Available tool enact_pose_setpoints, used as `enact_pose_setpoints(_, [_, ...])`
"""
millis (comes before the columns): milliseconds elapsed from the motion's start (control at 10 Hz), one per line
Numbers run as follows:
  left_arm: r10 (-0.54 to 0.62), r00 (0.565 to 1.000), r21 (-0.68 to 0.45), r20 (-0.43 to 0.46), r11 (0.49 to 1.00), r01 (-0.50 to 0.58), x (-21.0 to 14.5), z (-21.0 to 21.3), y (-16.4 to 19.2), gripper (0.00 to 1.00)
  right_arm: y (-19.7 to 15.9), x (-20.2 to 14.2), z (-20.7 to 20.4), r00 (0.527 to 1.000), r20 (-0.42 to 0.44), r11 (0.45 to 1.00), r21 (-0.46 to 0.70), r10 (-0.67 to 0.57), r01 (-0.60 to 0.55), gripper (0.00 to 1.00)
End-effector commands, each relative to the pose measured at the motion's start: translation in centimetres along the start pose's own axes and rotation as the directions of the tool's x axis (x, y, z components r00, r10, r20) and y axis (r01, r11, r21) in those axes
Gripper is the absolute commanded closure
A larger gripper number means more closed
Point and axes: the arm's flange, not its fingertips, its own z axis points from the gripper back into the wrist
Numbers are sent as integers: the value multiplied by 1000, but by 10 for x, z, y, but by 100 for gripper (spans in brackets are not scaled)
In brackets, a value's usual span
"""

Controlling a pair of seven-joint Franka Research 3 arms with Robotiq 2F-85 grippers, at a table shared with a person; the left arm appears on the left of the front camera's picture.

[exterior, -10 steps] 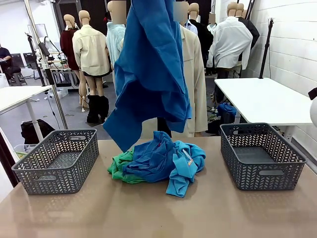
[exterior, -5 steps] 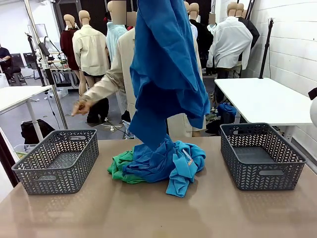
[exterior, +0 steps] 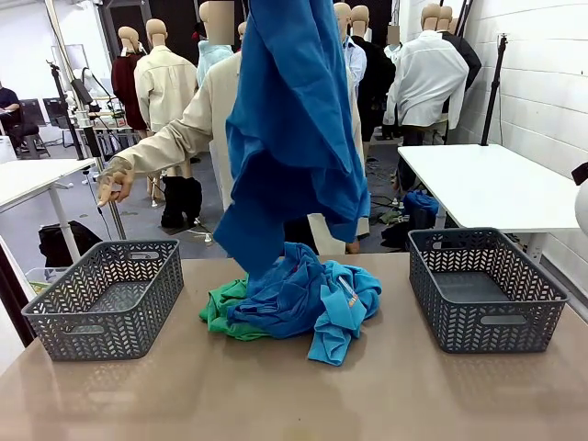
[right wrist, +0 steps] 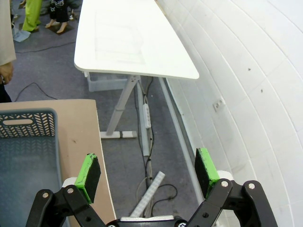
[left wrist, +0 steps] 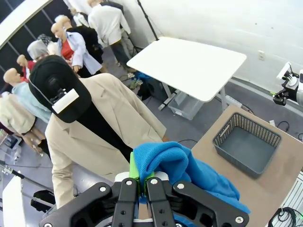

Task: Sort the tops and bottoms.
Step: Sort the clothes according to human instructions.

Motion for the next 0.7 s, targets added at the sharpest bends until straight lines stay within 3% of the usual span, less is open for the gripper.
enact_pose_setpoints(0, [-12,1000,-8,13,1000,12,-4,5,6,100,-1,0,0,1000,-9,1000,-1,6,-6,0])
enact_pose_setpoints(600, [0,1000,0,0,1000,0,0,0,0,100,-1,0,0,1000,-9,1000,-1,6,-6,0])
